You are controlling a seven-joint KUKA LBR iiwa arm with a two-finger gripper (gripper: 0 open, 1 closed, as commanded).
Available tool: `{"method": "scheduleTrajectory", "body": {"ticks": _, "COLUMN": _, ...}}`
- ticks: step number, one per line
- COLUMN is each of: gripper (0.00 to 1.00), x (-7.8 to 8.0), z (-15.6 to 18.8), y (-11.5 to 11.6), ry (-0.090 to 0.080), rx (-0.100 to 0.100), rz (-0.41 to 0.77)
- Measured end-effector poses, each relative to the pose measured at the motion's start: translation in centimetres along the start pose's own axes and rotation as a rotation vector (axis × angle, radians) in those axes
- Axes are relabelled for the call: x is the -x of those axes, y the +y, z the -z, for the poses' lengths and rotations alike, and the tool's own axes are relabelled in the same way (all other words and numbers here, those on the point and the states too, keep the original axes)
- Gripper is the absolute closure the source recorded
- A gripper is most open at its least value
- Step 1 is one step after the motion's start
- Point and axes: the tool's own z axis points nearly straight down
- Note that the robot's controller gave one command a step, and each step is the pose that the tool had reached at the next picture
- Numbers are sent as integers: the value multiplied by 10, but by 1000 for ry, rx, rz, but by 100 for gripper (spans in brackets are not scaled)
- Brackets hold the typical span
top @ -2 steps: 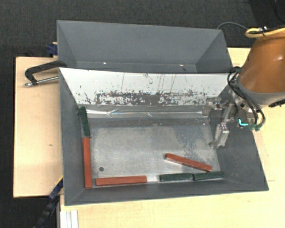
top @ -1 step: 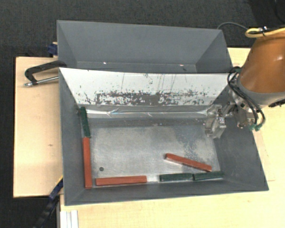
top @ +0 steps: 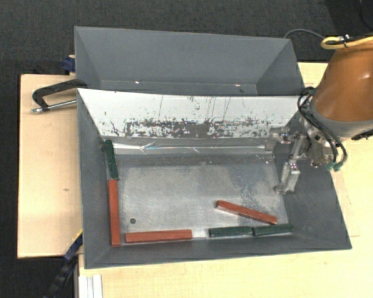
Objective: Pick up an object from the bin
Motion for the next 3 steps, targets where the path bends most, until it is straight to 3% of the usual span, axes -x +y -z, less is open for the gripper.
{"method": "scheduleTrajectory", "body": {"ticks": 3, "gripper": 0, "x": 0, "z": 0, "y": 0, "ry": 0, "rx": 0, "rz": 0}}
